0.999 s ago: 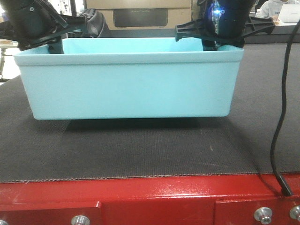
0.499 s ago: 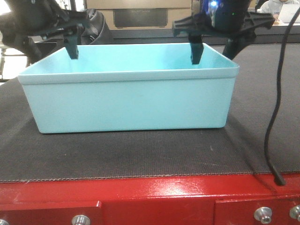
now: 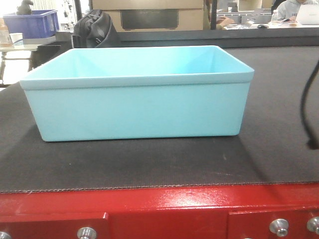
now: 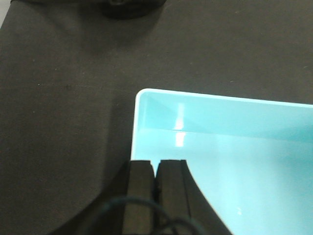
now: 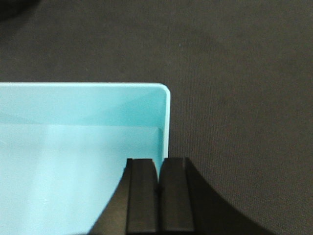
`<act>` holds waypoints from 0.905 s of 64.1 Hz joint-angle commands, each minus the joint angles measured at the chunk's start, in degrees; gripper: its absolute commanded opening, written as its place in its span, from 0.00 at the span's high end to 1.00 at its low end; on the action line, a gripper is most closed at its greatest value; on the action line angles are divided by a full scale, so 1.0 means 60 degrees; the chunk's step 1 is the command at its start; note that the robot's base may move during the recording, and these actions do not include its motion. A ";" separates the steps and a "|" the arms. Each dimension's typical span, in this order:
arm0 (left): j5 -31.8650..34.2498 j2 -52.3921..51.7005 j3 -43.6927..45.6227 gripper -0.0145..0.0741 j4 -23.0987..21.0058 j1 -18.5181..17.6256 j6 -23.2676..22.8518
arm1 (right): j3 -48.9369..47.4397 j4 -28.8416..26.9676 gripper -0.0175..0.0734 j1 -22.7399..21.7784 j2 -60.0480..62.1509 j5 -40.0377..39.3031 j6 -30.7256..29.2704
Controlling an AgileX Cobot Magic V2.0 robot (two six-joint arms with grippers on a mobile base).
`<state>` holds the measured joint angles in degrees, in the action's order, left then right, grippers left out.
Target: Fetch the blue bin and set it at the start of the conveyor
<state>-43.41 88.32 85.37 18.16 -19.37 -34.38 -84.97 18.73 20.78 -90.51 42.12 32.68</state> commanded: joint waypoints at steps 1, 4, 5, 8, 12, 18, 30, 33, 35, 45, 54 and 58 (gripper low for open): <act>0.0139 -0.0327 -0.0231 0.96 -0.0802 -0.0041 0.0677 | 0.0218 0.0008 0.99 -0.0018 0.0384 -0.0291 -0.0027; 0.0730 -0.0507 -0.0688 0.96 -0.1429 -0.0041 0.1299 | 0.0623 0.0008 0.99 -0.0018 0.0602 -0.0997 -0.0027; 0.0927 -0.0556 -0.0834 0.96 -0.1582 -0.0041 0.1375 | 0.0834 0.0008 0.99 -0.0018 0.0659 -0.1217 -0.0027; 0.1668 -0.0771 -0.1376 0.96 -0.2138 -0.0041 0.1906 | 0.1381 0.0008 0.99 -0.0018 0.0890 -0.1959 -0.0027; 0.2316 -0.1042 -0.2165 0.96 -0.2709 -0.0058 0.2342 | 0.2150 0.0008 0.99 -0.0018 0.1224 -0.2852 -0.0027; 0.3357 -0.1509 -0.3242 0.96 -0.3127 -0.0058 0.2667 | 0.3397 0.0135 0.99 -0.0018 0.1788 -0.4180 -0.0027; 0.5964 -0.2882 -0.5669 0.96 -0.3207 -0.0058 0.2709 | 0.5798 0.0341 0.99 -0.0018 0.2958 -0.7105 -0.0027; 0.6615 -0.3225 -0.6210 0.96 -0.3207 -0.0058 0.2709 | 0.6200 0.0355 0.99 -0.0018 0.3128 -0.7583 -0.0027; 0.6968 -0.3474 -0.6576 0.96 -0.3207 -0.0058 0.2709 | 0.6425 0.0409 0.99 -0.0018 0.3229 -0.7795 -0.0027; 0.7535 -0.4697 -0.7886 0.96 -0.3145 -0.0058 0.2709 | 0.6977 0.0554 0.99 -0.0018 0.3706 -0.7874 -0.0027; 0.7235 -0.5785 -0.8311 0.96 -0.3145 -0.0058 0.2709 | 0.6977 0.0570 0.99 -0.0018 0.4340 -0.7767 -0.0027; 0.7097 -0.6210 -0.8311 0.96 -0.3145 -0.0058 0.2709 | 0.6977 0.0588 0.99 -0.0018 0.4736 -0.7544 -0.0027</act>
<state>-1.37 54.33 35.66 -0.64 -19.50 -18.41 -43.14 21.47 20.78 -65.09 -2.98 32.68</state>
